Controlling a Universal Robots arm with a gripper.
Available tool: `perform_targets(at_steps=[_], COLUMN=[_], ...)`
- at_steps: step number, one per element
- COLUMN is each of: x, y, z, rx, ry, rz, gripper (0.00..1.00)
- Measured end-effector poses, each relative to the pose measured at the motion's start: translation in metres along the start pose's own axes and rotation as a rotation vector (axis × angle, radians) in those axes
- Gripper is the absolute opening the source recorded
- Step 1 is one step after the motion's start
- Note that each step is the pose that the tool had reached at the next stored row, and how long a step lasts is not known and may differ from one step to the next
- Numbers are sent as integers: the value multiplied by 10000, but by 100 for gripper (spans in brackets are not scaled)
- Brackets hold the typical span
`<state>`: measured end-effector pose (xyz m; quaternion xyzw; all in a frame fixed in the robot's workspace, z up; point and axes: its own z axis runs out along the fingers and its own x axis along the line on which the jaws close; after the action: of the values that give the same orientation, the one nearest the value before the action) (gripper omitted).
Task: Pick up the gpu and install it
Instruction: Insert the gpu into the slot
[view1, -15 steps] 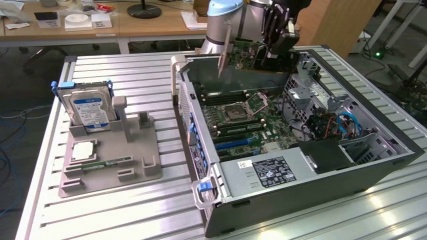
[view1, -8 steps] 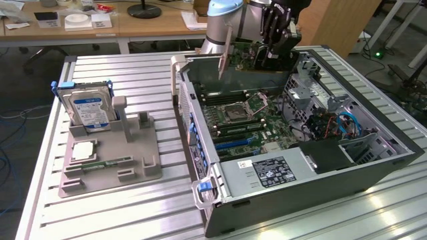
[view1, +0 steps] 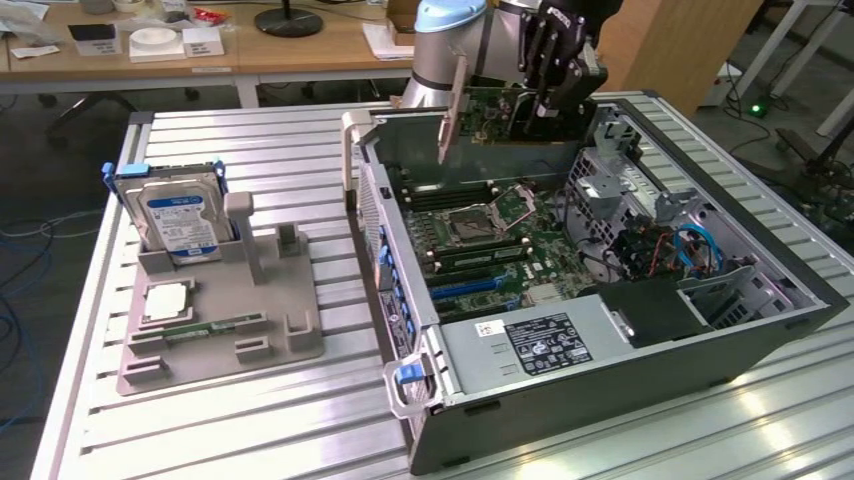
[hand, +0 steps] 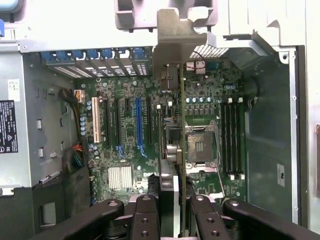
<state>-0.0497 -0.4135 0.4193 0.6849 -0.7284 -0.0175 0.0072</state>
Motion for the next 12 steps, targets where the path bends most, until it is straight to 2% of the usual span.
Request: perform_targets(at_steps=[4,5,6,7,8,9,10,12], x=[0,0,0,0,0,0,1,1], y=[-2,-1,-2,-2,-2,-2,-2,-2], z=[1,3,6,10,16,21,24,33], rx=[3,42,137,263,355,420,452,469], ry=[-1,-3,-7,-16,-24,-29,-77,-243], rz=[-2,-2,-6,-8,-10,-12,-14,-17], gripper=[28,28,28,28,28,28,28,28])
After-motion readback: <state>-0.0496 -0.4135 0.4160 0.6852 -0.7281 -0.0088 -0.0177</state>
